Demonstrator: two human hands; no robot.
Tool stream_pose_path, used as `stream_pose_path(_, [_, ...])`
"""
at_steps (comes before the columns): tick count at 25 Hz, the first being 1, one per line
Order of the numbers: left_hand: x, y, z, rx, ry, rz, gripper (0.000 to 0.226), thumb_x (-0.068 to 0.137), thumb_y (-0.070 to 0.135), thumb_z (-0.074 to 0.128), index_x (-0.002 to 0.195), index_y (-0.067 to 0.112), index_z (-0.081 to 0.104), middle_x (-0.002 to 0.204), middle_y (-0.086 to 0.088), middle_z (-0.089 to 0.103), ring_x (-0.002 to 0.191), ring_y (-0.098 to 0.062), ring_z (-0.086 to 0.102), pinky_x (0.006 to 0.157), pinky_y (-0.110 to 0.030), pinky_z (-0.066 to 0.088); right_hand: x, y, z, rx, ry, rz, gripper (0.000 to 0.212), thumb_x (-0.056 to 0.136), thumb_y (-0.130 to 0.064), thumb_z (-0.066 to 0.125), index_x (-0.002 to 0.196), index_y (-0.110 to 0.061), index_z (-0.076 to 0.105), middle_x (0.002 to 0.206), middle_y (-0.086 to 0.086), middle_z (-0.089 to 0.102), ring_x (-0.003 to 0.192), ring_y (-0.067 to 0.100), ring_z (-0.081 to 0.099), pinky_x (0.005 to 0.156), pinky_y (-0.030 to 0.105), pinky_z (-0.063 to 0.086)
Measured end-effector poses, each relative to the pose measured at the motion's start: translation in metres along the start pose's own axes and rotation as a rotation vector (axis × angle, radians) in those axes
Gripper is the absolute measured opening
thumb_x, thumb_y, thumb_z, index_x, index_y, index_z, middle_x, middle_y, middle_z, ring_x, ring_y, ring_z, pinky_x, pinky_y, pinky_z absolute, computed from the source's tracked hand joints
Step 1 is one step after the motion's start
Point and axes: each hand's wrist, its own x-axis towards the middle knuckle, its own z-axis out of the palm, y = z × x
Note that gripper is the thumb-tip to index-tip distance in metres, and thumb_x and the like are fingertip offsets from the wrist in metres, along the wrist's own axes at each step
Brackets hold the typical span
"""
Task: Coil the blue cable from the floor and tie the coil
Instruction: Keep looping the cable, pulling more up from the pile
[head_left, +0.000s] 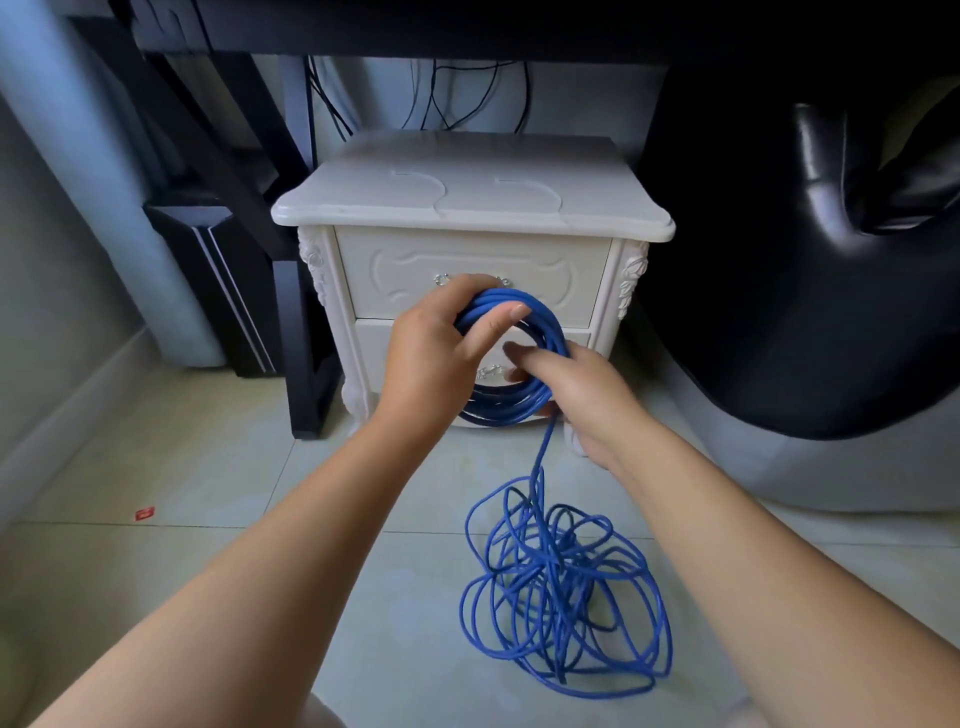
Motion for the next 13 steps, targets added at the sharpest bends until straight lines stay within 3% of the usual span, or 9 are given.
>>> stream_pose_path(2, [-0.001,0.003,0.004,-0.103,0.005,-0.065,0.009,0.092,0.030,0.064,0.099,0.024,0.065,0.076,0.021,0.062,0.069,0.006,0.057,0.066,-0.009,0.041,-0.001,-0.002,0.000,0.179,0.014,-0.034,0.005,0.088,-0.024,0.069,0.092,-0.022,0.067,0.068,-0.002,0.071,0.076,0.020,0.070,0.077,0.036,0.054])
stream_pose_path(5, [-0.003,0.005,0.006,-0.185,-0.096,-0.148,0.011,0.096,0.029,0.058,0.104,0.022,0.062,0.071,0.014,0.060,0.061,-0.002,0.057,0.059,-0.013,0.044,0.002,-0.003,-0.003,0.197,0.119,-0.105,0.006,0.086,-0.018,0.068,0.083,-0.022,0.065,0.045,-0.003,0.050,0.051,0.017,0.059,0.086,0.055,0.056])
stream_pose_path(7, [-0.003,-0.001,0.003,-0.166,-0.181,-0.164,0.018,0.096,0.033,0.057,0.109,0.020,0.061,0.073,0.010,0.062,0.064,-0.007,0.064,0.062,-0.017,0.047,0.004,-0.005,-0.008,-0.004,0.178,-0.176,0.014,0.086,-0.015,0.064,0.075,-0.023,0.063,0.041,-0.005,0.045,0.044,0.013,0.049,0.076,0.058,0.057])
stream_pose_path(9, [-0.003,-0.007,-0.001,-0.117,-0.256,-0.123,0.029,0.090,0.044,0.063,0.108,0.021,0.061,0.081,0.009,0.066,0.074,-0.010,0.068,0.071,-0.025,0.051,0.004,-0.011,-0.011,-0.195,0.195,-0.249,0.017,0.086,-0.011,0.061,0.072,-0.021,0.061,0.046,-0.006,0.047,0.045,0.014,0.049,0.069,0.052,0.059])
stream_pose_path(11, [-0.002,-0.009,-0.003,0.021,-0.313,-0.021,0.042,0.078,0.060,0.064,0.103,0.026,0.061,0.086,0.012,0.067,0.079,-0.004,0.064,0.074,-0.023,0.050,0.000,-0.015,-0.012,-0.489,0.183,-0.368,0.015,0.083,-0.010,0.058,0.071,-0.018,0.058,0.058,-0.003,0.052,0.059,0.027,0.055,0.061,0.043,0.056])
stream_pose_path(13, [-0.003,-0.006,-0.001,0.152,-0.358,0.047,0.048,0.073,0.065,0.067,0.100,0.027,0.058,0.083,0.013,0.064,0.076,-0.003,0.059,0.070,-0.022,0.046,-0.007,-0.014,-0.007,-0.802,0.121,-0.443,0.009,0.081,-0.012,0.054,0.074,-0.018,0.053,0.066,0.001,0.054,0.068,0.031,0.055,0.054,0.032,0.043])
